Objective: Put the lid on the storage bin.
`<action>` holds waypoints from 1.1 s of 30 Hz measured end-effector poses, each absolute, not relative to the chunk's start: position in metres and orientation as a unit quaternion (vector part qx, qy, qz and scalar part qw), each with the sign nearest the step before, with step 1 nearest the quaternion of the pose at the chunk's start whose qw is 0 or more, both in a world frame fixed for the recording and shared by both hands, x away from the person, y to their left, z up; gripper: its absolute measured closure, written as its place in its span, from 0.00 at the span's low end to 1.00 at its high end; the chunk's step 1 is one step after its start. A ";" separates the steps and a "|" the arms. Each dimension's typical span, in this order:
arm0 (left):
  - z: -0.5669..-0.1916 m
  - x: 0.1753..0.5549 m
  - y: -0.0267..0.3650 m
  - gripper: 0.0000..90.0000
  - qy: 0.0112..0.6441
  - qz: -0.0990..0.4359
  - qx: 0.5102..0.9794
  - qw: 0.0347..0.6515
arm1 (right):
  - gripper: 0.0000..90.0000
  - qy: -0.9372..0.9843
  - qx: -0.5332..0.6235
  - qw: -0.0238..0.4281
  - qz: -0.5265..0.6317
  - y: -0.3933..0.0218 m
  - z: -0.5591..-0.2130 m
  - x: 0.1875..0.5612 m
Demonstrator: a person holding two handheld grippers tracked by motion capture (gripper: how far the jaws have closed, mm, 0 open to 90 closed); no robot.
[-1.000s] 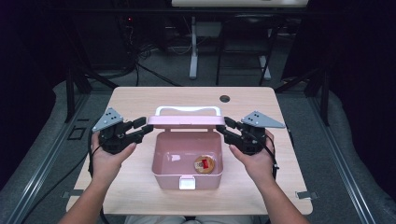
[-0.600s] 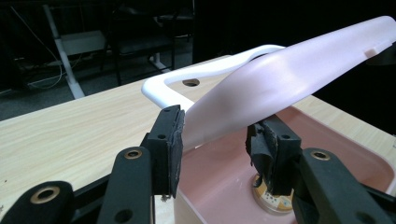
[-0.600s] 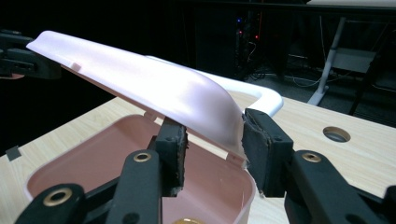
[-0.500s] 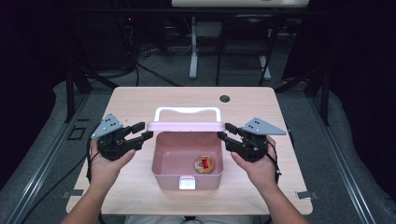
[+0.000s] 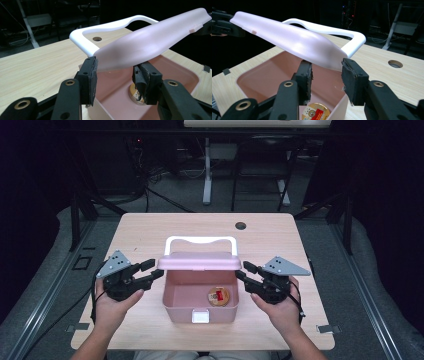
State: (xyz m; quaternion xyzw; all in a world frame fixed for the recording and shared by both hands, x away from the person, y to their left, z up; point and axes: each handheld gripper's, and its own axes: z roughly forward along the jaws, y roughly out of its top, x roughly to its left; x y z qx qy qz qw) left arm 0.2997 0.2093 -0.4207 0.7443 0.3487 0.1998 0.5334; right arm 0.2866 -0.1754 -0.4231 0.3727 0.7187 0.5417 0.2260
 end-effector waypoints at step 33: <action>-0.439 0.280 0.214 0.60 0.345 0.185 0.753 0.529 | 0.68 0.731 0.380 0.197 0.531 -0.177 -0.442 0.274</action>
